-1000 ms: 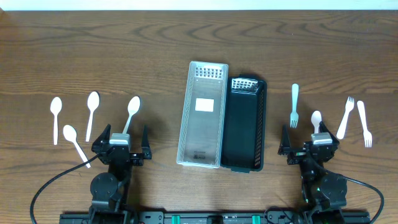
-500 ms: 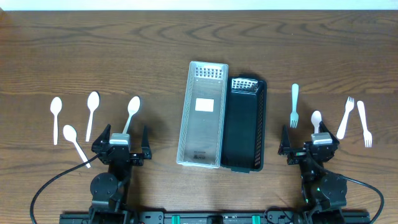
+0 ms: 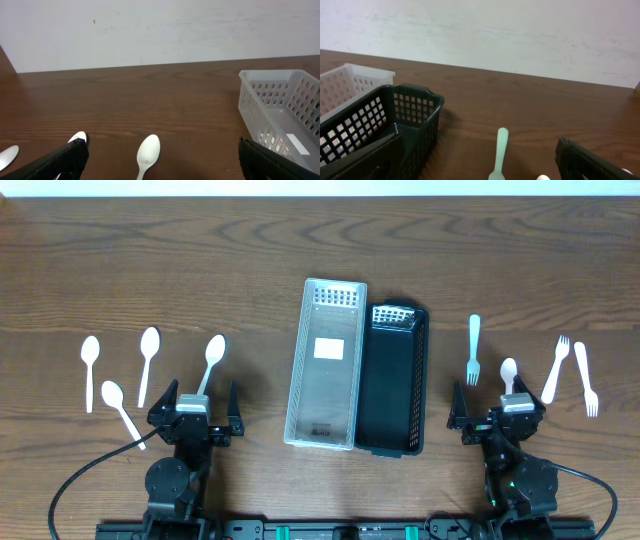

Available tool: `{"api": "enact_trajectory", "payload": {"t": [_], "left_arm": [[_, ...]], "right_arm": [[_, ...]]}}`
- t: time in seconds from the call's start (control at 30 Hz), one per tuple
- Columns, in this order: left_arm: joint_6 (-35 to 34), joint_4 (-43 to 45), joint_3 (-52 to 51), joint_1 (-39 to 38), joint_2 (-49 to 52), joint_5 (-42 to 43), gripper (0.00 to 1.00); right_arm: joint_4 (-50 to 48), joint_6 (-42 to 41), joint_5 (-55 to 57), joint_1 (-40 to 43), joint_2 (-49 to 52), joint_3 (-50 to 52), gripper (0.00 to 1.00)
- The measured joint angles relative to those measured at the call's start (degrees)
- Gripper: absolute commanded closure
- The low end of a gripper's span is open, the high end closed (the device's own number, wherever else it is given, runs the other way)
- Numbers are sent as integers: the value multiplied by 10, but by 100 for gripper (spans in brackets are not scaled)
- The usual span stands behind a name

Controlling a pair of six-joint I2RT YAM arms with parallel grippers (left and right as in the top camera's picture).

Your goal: Pack container

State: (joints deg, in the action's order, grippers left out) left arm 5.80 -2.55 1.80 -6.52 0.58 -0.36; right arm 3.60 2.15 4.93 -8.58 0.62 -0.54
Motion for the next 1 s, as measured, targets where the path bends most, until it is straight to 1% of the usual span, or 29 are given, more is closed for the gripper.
{"api": "enact_trajectory", "payload": {"t": [0.67, 0.73, 0.87, 0.93, 1.0], "left_arm": [[0, 0, 0, 0, 0, 0, 2], [0, 0, 0, 0, 0, 0, 2], [0, 0, 0, 0, 0, 0, 2], [-15, 0, 0, 0, 0, 0, 2], [-43, 0, 0, 0, 0, 0, 2]], "right_arm": [[0, -2, -1, 0, 0, 0, 1], [0, -15, -2, 0, 0, 0, 1], [-5, -83, -5, 0, 0, 0, 1], [1, -107, -8, 0, 0, 0, 1], [7, -118, -11, 0, 6, -4, 1]]}}
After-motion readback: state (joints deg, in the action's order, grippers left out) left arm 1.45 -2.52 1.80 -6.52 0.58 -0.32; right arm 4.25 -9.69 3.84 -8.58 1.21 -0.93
